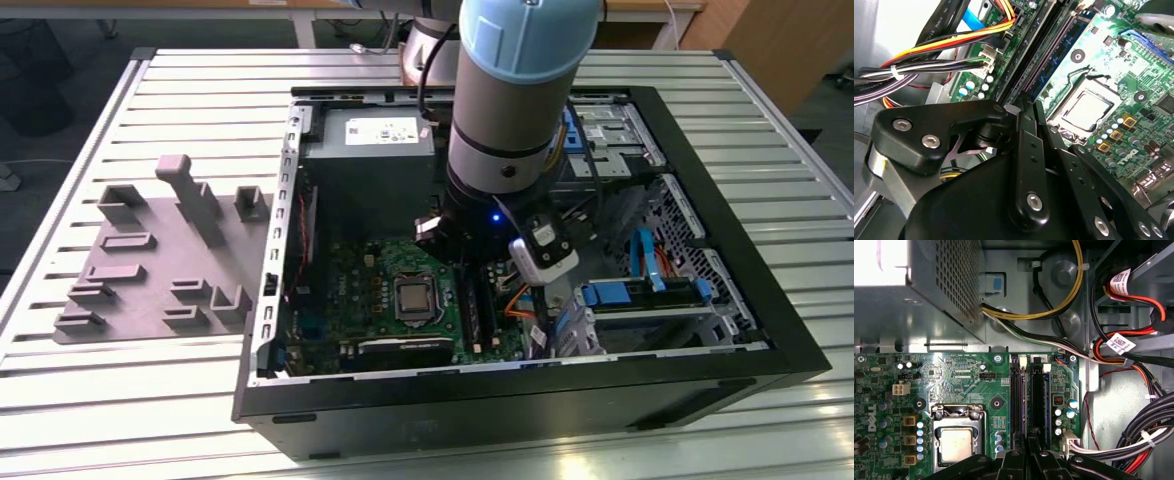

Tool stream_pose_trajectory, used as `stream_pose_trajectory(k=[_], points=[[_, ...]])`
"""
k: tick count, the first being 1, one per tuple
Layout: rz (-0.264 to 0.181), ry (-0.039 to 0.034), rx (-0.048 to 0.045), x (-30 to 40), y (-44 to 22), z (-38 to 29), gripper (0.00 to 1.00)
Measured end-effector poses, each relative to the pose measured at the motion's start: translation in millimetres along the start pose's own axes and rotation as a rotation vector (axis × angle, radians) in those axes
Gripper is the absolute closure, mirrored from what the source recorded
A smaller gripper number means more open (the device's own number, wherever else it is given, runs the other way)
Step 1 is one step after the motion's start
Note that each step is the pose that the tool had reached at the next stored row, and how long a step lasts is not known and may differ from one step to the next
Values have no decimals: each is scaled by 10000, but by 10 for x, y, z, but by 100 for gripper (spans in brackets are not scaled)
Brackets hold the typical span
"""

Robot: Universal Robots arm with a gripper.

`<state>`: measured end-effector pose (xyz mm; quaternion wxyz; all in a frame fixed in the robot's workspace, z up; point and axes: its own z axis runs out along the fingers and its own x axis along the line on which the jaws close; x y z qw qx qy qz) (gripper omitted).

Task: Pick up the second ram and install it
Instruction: 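Insert the second ram into the second slot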

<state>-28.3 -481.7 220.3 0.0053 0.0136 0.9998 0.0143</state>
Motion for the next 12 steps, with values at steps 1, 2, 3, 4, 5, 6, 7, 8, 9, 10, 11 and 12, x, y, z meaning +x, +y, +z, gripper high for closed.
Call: stream_pose_trajectory(k=[1, 2, 3, 4, 5, 6, 7, 8, 9, 10, 11, 12], points=[[-22, 1, 0, 0, 0, 0, 86], [-46, 1, -1, 0, 0, 0, 86], [-58, 2, 0, 0, 0, 0, 86], [-66, 2, 1, 0, 0, 0, 86], [-72, 3, 0, 0, 0, 2, 86], [-72, 2, -1, 0, 0, 4, 86], [-74, 2, -2, 0, 0, 6, 86], [-74, 2, -4, 0, 0, 9, 86], [-75, 3, -9, 0, 0, 12, 86], [-74, 3, -14, 0, 0, 15, 86], [-74, 3, -15, 0, -1, 17, 86], [-74, 3, -17, 0, 0, 19, 86]])
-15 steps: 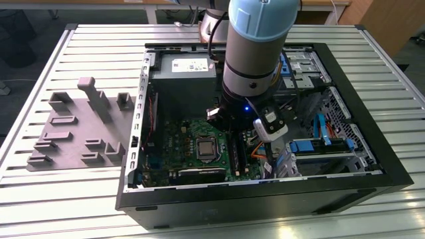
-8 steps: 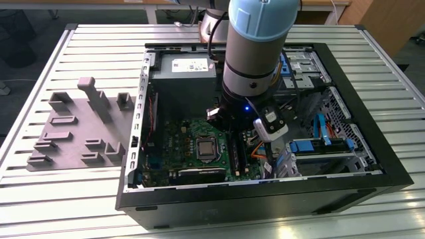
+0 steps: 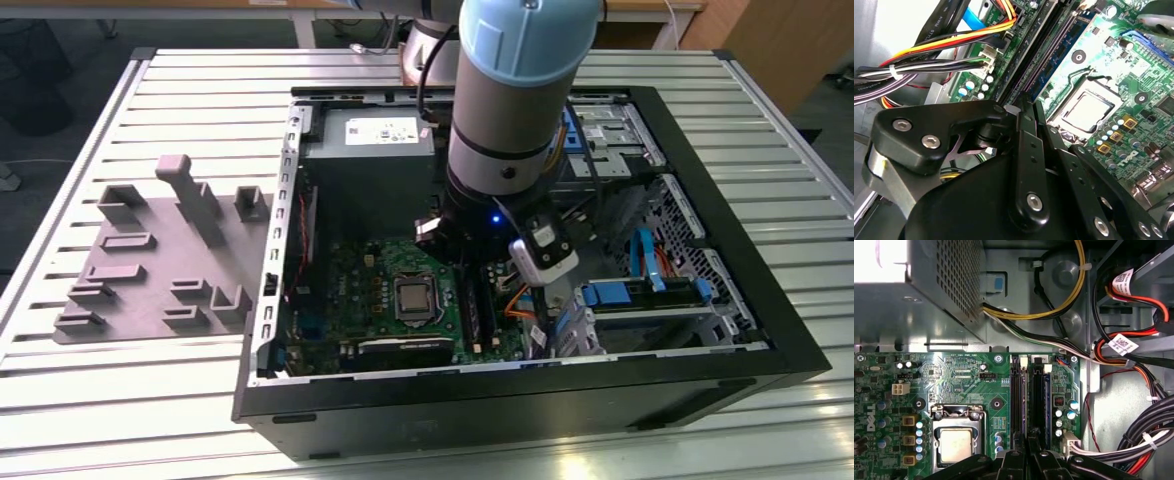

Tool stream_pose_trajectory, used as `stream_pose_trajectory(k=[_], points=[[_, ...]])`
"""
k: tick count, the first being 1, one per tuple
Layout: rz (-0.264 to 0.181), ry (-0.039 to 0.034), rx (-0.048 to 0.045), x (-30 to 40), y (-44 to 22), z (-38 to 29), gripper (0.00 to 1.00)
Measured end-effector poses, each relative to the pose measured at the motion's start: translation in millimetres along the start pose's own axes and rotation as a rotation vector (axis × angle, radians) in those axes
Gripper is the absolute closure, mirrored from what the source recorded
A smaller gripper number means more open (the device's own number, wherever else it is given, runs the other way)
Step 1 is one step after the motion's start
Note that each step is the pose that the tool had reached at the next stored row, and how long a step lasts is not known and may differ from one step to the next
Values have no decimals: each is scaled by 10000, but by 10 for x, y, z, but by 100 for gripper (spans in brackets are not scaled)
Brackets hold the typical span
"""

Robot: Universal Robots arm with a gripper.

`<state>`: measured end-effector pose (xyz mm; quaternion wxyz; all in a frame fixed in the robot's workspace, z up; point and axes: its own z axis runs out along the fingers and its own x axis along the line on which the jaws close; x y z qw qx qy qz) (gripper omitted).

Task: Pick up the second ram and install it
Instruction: 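Insert the second ram into the second slot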

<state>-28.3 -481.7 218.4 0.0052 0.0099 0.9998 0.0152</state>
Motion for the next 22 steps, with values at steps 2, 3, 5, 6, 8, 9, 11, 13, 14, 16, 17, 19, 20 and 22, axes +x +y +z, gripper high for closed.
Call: stream_pose_trajectory(k=[2, 3, 5, 6, 8, 9, 11, 13, 14, 16, 17, 19, 20, 22], points=[[0, 0, 0, 0, 0, 3, 86], [0, 0, -1, 0, 0, 5, 86], [0, 0, -2, 0, 0, 6, 86], [0, 0, -2, 0, 0, 6, 86], [0, -2, -6, 0, 0, 14, 86], [0, -2, -5, 0, 0, 20, 86], [0, 0, -2, 0, -1, 27, 86], [0, 1, 1, 0, -1, 28, 86], [0, 0, 1, 0, -1, 28, 86], [0, 0, -1, 0, -1, 30, 86], [0, 0, -1, 0, -1, 30, 85], [0, 0, -1, 0, -1, 31, 78], [0, 0, -1, 0, -1, 31, 78], [0, -1, -2, 0, -1, 31, 78]])
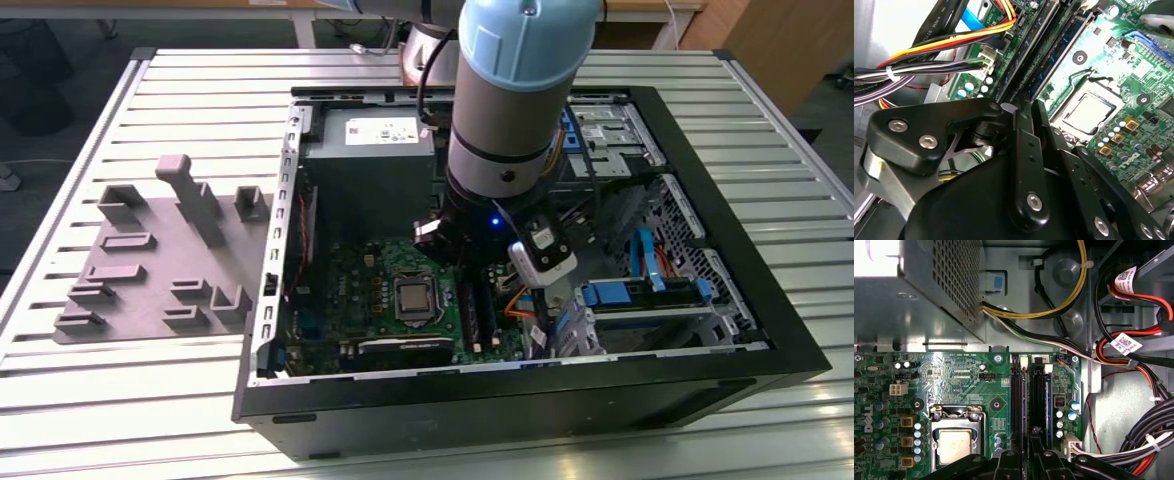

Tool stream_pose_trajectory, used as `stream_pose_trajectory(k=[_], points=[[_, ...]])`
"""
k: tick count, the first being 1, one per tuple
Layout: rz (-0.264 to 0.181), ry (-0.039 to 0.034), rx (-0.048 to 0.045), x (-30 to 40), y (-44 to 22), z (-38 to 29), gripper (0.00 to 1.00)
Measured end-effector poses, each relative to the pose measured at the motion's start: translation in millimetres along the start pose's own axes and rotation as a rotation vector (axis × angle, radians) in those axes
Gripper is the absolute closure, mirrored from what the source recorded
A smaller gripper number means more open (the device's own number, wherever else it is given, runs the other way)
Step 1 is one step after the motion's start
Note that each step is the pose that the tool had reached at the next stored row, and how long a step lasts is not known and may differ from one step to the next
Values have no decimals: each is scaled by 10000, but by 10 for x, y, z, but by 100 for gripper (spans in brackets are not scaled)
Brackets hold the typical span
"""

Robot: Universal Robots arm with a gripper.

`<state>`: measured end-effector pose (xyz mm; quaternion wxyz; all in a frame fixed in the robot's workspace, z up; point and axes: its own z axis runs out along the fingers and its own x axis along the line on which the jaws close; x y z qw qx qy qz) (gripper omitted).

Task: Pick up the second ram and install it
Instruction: 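Insert the second ram into the second slot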

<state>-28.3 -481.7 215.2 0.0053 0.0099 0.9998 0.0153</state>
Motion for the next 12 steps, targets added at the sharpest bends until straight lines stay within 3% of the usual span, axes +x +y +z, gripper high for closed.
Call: stream_pose_trajectory(k=[9, 12], points=[[0, 1, 1, -1, 4, -152, 78], [0, 1, -2, -2, 6, -174, 80]])
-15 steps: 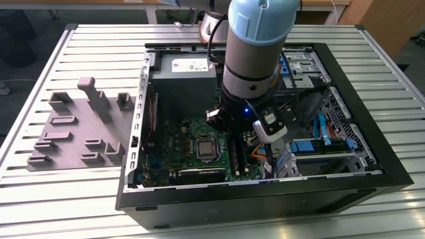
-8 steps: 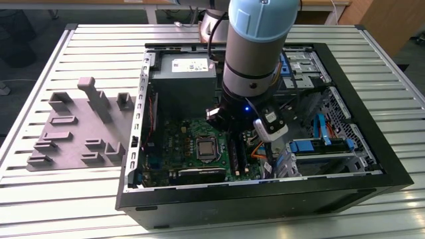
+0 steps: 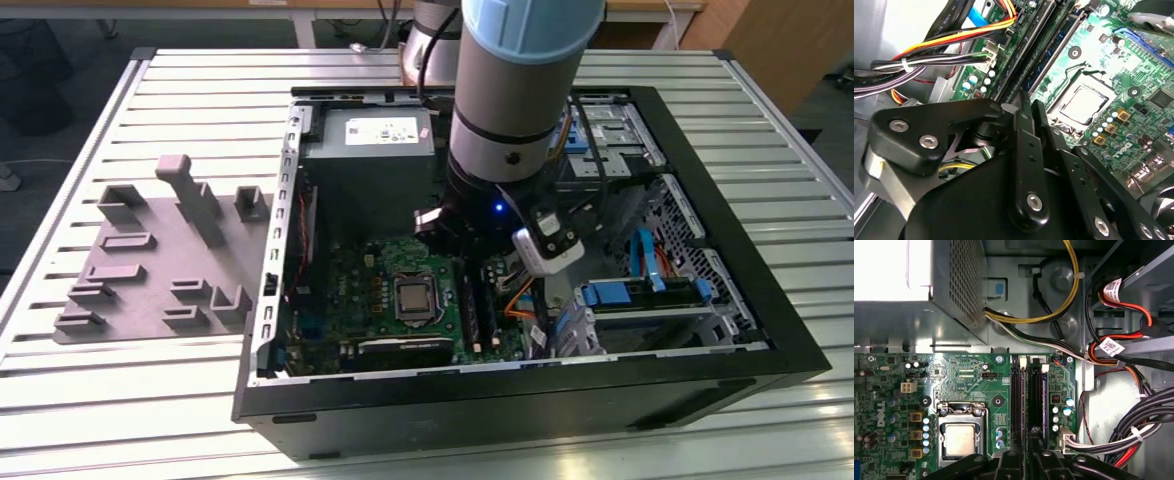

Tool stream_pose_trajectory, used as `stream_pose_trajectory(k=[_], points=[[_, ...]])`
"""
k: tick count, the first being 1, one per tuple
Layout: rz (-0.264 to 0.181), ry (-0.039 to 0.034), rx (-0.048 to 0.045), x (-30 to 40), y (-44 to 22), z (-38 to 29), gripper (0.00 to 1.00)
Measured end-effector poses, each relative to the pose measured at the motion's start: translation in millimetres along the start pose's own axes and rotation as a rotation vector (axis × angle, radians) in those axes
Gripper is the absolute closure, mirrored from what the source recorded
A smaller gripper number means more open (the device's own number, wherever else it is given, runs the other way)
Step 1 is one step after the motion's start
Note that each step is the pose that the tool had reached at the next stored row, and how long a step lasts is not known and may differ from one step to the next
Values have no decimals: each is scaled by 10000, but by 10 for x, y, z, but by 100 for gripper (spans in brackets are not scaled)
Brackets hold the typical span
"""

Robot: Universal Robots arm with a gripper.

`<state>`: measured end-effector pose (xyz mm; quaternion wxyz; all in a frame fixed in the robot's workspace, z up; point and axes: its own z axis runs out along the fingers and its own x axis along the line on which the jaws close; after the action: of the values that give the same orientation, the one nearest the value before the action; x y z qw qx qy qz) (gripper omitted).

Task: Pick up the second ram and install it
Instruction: 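Insert the second ram into the second slot, then press down the second ram until it locks into place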

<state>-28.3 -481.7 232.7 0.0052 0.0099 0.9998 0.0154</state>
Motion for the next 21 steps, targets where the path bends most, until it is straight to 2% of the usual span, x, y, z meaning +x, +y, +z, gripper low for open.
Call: stream_pose_trajectory(k=[1, 3, 9, 21], points=[[0, 0, 0, 0, 0, 0, 80], [0, 0, 0, 0, 0, -1, 89], [-1, 1, 3, -3, -1, 3, 89], [-1, 1, 2, -4, -4, 100, 89]])
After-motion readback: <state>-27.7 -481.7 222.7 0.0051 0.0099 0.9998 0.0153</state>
